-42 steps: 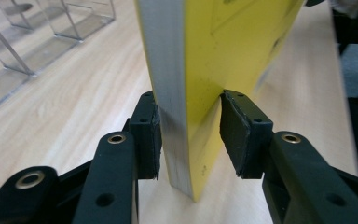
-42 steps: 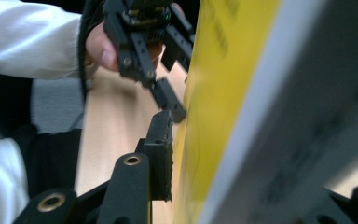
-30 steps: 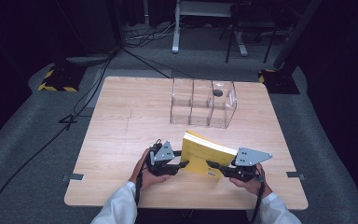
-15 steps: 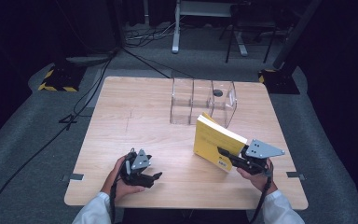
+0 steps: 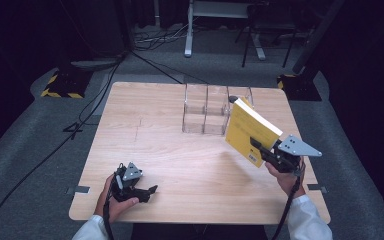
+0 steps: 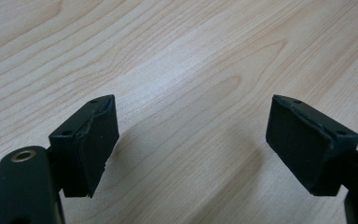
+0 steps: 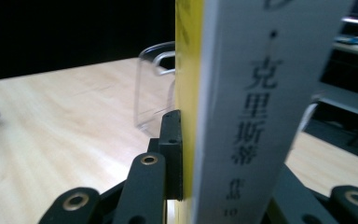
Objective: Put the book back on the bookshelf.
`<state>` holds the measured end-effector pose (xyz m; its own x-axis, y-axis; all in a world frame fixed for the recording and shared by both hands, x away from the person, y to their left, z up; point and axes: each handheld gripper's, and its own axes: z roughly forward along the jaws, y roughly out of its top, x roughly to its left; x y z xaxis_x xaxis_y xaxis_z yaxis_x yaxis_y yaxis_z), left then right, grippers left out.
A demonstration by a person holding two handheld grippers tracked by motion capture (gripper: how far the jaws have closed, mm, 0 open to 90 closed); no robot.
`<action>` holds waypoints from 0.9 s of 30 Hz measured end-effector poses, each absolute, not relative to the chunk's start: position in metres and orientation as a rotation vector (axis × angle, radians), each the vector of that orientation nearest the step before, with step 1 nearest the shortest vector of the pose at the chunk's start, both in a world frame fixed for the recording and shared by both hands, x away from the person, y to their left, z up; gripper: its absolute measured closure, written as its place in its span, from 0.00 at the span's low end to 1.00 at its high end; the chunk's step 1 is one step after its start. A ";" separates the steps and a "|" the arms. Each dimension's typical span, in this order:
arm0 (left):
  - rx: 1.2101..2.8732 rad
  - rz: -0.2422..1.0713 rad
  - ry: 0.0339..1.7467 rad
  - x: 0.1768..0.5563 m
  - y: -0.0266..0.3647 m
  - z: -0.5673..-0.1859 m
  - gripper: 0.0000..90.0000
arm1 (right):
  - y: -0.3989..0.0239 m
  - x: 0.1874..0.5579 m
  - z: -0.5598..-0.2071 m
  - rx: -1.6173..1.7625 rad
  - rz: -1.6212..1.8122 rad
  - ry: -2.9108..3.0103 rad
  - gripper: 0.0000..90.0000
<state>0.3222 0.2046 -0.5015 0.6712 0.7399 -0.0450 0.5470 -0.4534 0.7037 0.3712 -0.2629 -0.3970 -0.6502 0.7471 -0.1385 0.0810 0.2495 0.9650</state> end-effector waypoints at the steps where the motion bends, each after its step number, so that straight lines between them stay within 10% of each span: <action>1: 2.179 0.360 0.988 0.322 0.204 -0.502 0.19 | -0.265 0.373 -0.394 0.761 1.429 1.915 0.84; 27: 2.204 0.385 0.995 0.323 0.201 -0.504 0.17 | -0.235 0.454 -0.367 0.939 1.252 1.771 0.84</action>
